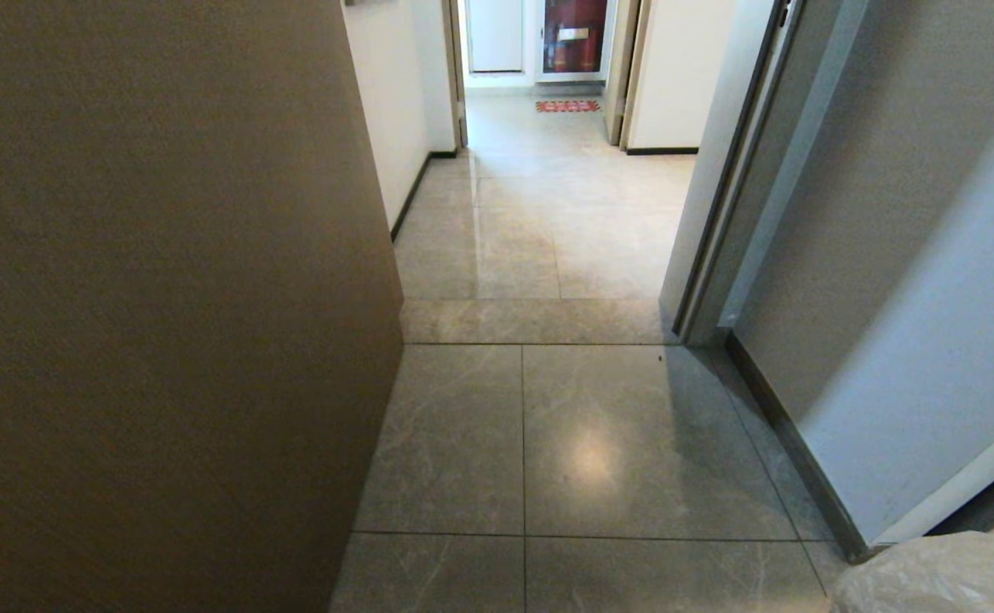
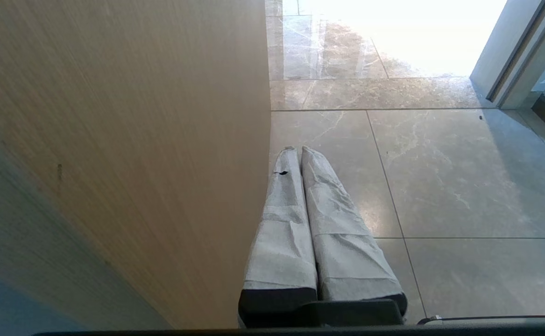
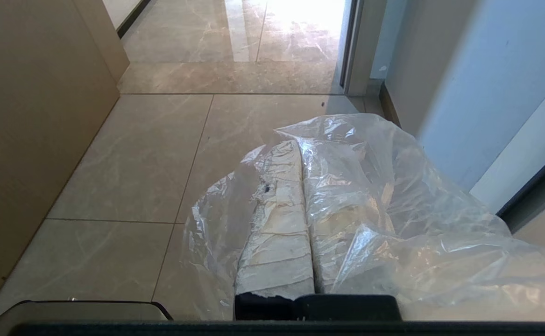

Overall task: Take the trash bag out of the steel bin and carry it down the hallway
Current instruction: Put the trash bag at the door

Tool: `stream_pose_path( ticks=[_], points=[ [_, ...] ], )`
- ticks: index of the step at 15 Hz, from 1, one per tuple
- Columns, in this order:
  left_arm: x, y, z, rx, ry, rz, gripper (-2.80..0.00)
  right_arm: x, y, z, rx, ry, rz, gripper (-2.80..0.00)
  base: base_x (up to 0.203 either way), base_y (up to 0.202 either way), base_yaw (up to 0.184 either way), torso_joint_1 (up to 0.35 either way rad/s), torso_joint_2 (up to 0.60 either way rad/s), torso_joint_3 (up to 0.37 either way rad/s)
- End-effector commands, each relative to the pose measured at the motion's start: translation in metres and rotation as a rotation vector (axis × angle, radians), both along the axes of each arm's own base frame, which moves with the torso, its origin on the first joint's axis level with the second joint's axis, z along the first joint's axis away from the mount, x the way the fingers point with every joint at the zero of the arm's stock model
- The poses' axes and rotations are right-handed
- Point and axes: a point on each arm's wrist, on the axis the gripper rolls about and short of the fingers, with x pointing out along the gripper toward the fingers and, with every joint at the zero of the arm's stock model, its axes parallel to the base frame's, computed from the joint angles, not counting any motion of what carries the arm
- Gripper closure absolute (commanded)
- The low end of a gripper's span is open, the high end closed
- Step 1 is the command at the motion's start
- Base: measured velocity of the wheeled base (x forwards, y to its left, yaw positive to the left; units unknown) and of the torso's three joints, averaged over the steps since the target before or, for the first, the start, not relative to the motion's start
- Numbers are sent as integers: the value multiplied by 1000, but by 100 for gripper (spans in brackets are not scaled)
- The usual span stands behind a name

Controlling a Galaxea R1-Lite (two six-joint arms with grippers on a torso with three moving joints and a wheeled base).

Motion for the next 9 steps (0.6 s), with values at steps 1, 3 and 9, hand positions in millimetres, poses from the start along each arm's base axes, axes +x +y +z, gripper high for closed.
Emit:
stream_pose_path(
  ticks=[1,3,9],
  points=[
    [1,0,-3,0,10,1,0,0,0,0,0,1,0,0,0,0,0,0,0,0],
    [1,0,-3,0,10,1,0,0,0,0,0,1,0,0,0,0,0,0,0,0],
    [1,0,-3,-3,13,-1,0,0,0,0,0,1,0,0,0,0,0,0,0,0]
  ],
)
